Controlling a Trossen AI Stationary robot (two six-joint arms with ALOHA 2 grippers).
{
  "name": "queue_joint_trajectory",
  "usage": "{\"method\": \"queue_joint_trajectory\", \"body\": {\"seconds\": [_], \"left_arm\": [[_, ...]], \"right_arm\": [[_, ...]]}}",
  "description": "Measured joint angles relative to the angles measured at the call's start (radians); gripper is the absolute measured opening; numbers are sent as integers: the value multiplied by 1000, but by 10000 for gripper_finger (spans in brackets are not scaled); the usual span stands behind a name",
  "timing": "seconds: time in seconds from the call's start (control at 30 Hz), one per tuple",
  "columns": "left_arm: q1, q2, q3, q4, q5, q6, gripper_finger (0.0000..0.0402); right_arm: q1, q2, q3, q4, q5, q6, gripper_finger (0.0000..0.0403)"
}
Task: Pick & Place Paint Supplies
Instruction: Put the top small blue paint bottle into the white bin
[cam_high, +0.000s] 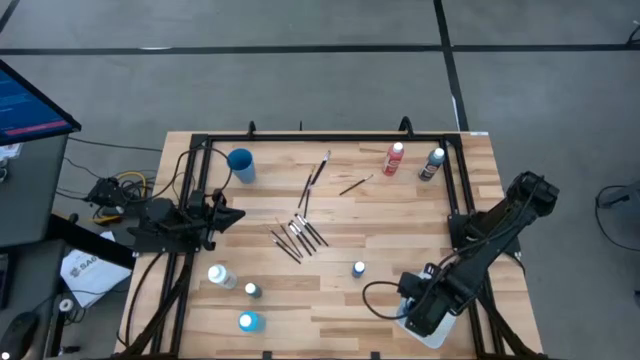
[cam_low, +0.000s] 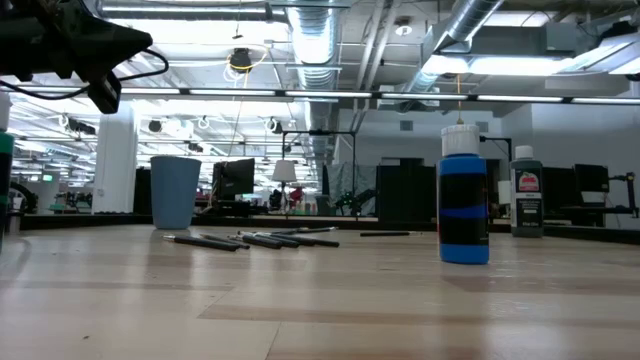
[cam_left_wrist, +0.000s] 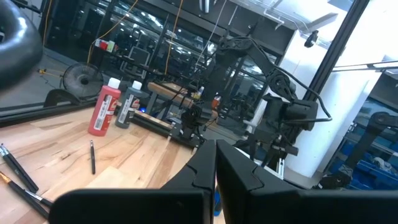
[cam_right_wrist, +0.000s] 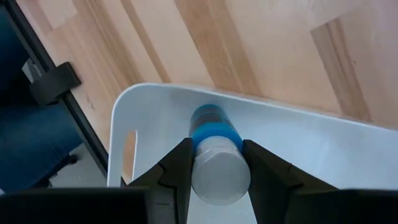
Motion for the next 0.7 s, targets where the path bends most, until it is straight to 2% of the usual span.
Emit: {"method": "queue_joint_trajectory", "body": {"seconds": [0.53, 0.7], "left_arm": [[0, 0, 0, 7, 0, 0, 4], [0, 0, 0, 8, 0, 0, 4]], "right_arm": [[0, 20, 1, 2, -8, 0, 152], [0, -37, 0, -15, -4, -16, 188]]}}
